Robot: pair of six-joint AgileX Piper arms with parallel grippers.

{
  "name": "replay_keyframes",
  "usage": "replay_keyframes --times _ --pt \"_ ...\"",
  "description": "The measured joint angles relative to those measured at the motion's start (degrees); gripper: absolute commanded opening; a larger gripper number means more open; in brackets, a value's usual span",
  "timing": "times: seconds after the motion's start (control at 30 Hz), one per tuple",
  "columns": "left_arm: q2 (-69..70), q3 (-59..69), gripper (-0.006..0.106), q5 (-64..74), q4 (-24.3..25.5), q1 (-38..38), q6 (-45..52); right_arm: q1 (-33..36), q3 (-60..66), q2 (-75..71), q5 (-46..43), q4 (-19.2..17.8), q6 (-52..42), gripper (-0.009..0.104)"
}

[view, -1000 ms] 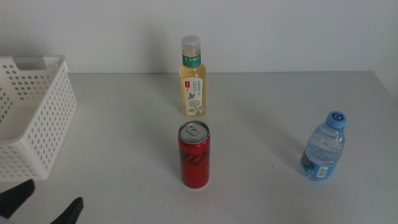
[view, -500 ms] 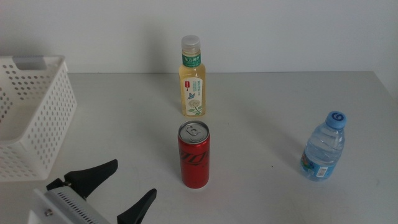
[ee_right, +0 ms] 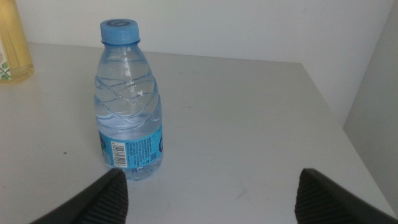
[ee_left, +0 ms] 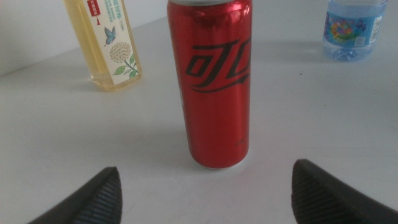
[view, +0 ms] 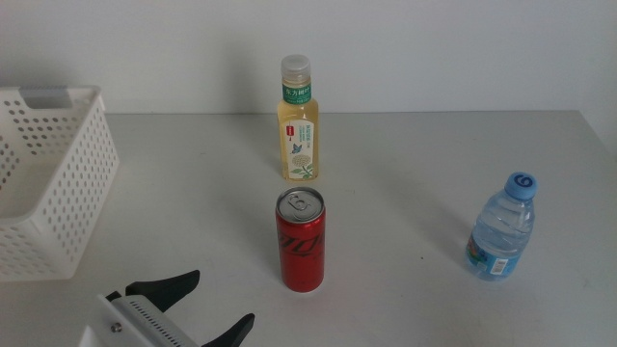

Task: Use arms to grab the bottles and put them into the dustbin to the left of the table.

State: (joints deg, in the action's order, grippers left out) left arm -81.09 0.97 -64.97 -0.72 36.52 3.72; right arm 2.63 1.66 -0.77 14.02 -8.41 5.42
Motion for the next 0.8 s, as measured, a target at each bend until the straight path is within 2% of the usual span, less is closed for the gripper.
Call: replay_keyframes --times 0.37,0.8 --pt "-3.6 -0.2 0.093 -0.1 2.0 0.0 -2.1 0.0 0.0 0.0 0.0 0.0 0.0 0.094" --pt "-15.1 -11.5 0.093 -0.1 2.4 0.0 -4.8 0.0 0.0 0.0 0.0 0.0 0.0 0.094"
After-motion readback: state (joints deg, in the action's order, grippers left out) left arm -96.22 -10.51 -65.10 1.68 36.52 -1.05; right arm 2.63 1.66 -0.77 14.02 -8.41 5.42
